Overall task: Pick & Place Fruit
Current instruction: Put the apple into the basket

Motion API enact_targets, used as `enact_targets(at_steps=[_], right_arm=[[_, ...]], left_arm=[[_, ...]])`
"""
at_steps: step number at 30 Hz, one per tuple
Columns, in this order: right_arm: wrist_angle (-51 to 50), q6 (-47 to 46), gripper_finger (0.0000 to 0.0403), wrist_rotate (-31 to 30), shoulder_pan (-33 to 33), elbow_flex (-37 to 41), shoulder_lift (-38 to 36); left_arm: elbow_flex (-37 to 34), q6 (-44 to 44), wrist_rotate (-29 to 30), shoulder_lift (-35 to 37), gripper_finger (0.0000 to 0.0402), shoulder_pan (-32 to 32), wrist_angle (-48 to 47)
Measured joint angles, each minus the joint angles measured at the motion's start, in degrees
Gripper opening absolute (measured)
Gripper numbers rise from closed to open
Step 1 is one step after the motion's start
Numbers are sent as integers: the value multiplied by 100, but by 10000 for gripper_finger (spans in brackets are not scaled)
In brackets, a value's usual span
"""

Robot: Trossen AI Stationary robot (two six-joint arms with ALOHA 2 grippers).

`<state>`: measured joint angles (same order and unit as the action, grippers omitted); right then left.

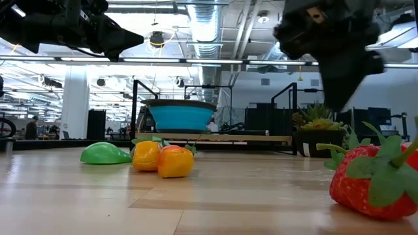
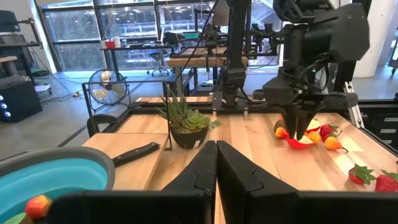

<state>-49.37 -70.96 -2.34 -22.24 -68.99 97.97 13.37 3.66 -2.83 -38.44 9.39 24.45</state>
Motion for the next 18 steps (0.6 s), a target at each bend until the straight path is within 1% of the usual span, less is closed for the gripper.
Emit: enact_targets(at_steps=[2,4,11,15,18], right_arm=[[-39,-461,48,133,-61,0,0],[-50,-699,45,358,-99,0,0],[-314,-1647,49,1449,-109,0,0],[-518,-1805,61,1505,-202,2,0],[-679,-1805,80,1515,-285,4,2]], left_arm=[[0,23,2,0,2,0,0],[0,24,2,0,2,0,2],[0,33,2,0,2,0,2],[0,35,2,0,2,0,2],[0,37,2,0,2,0,2]])
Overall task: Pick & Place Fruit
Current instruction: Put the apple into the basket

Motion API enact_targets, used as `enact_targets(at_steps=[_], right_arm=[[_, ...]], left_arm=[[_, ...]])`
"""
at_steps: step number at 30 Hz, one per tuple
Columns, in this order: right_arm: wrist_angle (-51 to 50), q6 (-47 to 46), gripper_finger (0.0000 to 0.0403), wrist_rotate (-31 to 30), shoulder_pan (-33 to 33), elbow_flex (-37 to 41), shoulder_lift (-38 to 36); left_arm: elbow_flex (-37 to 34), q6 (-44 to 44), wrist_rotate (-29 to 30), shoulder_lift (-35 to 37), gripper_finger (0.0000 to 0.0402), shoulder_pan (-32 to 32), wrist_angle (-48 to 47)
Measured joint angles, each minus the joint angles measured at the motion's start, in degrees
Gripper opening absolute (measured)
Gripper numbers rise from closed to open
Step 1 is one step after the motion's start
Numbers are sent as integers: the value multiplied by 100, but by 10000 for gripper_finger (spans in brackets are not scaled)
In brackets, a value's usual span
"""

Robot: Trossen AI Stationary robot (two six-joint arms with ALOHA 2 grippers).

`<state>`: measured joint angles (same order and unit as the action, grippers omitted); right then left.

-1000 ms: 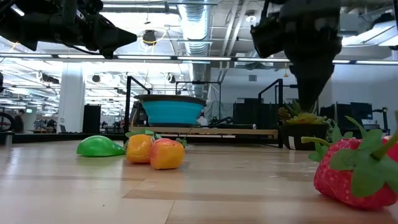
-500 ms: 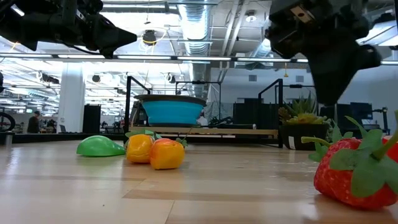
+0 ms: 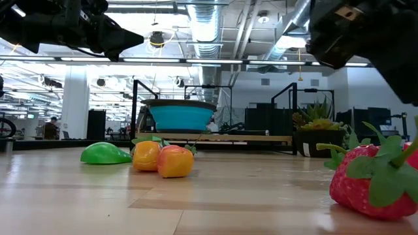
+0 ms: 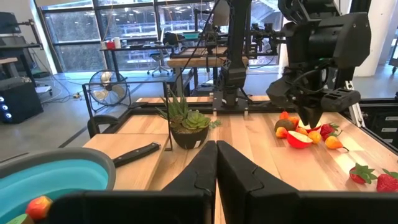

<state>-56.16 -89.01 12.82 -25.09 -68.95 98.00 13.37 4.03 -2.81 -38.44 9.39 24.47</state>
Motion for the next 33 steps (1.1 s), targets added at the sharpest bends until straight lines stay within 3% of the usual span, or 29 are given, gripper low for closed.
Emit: enact_targets(at_steps=[4,12,15,23,33], right_arm=[[-236,-2,127,-28,-113,0,0],[-266,-360,262,-569,-388,-2,125],[-340,-382,290,-584,-426,2,287],[-191,-58,301,-544,-404,2,899],[-295,216,301,-800,-380,4,1016]], left_arm=[[0,0,0,0,2,0,0],[0,0,0,0,2,0,0],[0,0,0,0,2,0,0],[0,0,0,0,2,0,0],[0,-2,0,2,2,0,-2]])
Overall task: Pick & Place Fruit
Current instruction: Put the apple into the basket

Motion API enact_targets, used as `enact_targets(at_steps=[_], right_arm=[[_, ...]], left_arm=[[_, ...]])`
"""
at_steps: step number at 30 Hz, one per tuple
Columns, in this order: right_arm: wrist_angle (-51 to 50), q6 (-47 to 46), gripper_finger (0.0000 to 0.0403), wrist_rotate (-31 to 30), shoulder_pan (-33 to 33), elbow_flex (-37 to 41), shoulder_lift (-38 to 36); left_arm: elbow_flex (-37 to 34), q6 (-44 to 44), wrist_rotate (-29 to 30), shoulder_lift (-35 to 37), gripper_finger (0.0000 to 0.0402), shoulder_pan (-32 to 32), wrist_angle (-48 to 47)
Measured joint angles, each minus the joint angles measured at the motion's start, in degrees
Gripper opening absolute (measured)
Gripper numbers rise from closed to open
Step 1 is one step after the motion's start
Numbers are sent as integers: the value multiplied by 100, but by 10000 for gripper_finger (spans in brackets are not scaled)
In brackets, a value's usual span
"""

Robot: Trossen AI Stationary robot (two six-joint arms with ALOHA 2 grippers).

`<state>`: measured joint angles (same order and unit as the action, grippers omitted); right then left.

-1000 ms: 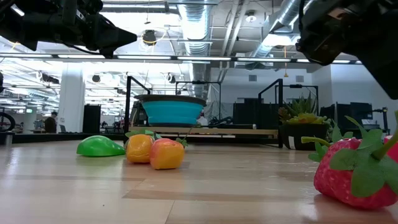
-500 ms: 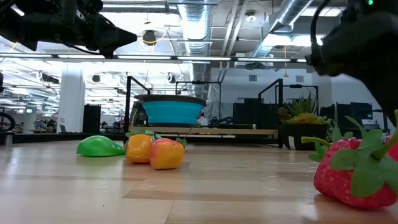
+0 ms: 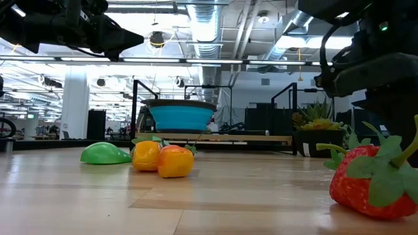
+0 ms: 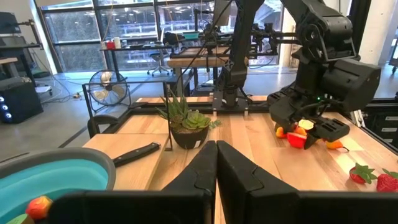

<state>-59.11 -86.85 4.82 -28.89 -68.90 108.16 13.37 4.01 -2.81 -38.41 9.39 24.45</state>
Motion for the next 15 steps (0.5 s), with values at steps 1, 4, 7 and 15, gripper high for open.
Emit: enact_targets(at_steps=[1,4,7,15], right_arm=[[4,30,301,0,-4,0,0],[50,29,301,-2,-2,-2,0],[65,44,301,0,-4,-2,0],[105,472,302,0,-37,-2,-2]], left_arm=[[0,0,0,0,2,0,-2],[0,0,0,0,2,0,-1],[0,0,0,0,2,0,-2],[0,0,1,0,2,0,-2]])
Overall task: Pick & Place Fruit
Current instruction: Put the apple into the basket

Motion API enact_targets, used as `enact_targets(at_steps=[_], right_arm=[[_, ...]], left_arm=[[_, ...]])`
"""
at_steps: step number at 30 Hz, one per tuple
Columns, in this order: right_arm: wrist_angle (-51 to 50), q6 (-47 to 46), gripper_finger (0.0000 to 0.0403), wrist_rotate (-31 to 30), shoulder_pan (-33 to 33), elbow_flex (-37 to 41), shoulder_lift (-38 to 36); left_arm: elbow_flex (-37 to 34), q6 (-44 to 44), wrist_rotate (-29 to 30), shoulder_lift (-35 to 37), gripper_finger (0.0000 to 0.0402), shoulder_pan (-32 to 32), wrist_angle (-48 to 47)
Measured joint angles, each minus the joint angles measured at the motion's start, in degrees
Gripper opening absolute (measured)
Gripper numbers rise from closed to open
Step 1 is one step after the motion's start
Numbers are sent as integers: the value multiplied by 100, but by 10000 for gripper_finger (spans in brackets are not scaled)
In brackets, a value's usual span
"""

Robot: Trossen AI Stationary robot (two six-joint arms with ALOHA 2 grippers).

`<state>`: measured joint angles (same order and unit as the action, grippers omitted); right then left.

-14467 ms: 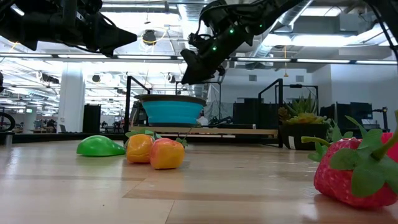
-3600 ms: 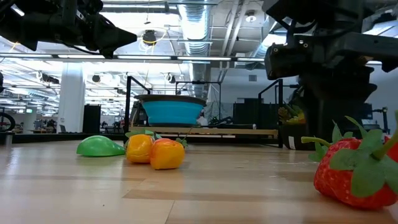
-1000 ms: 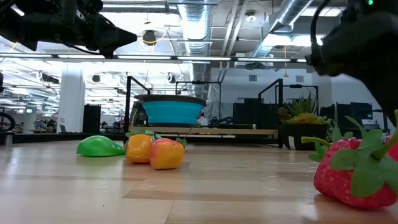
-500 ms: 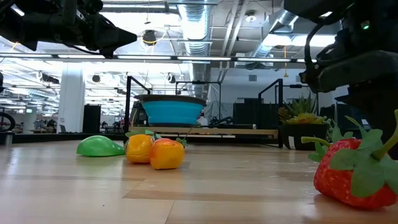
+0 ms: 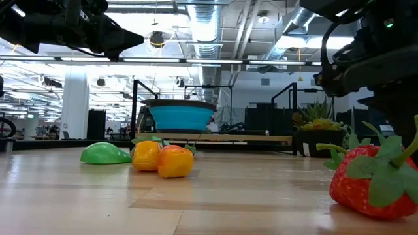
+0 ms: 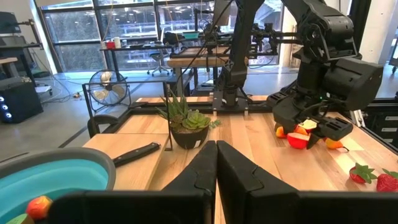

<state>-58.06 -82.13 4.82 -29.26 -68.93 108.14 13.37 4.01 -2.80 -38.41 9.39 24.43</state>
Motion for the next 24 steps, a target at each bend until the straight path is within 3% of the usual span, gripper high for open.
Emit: enact_targets(at_steps=[24], right_arm=[[64,170,302,-39,-31,1,-4]], left_arm=[[0,2,-1,0,2,0,2]])
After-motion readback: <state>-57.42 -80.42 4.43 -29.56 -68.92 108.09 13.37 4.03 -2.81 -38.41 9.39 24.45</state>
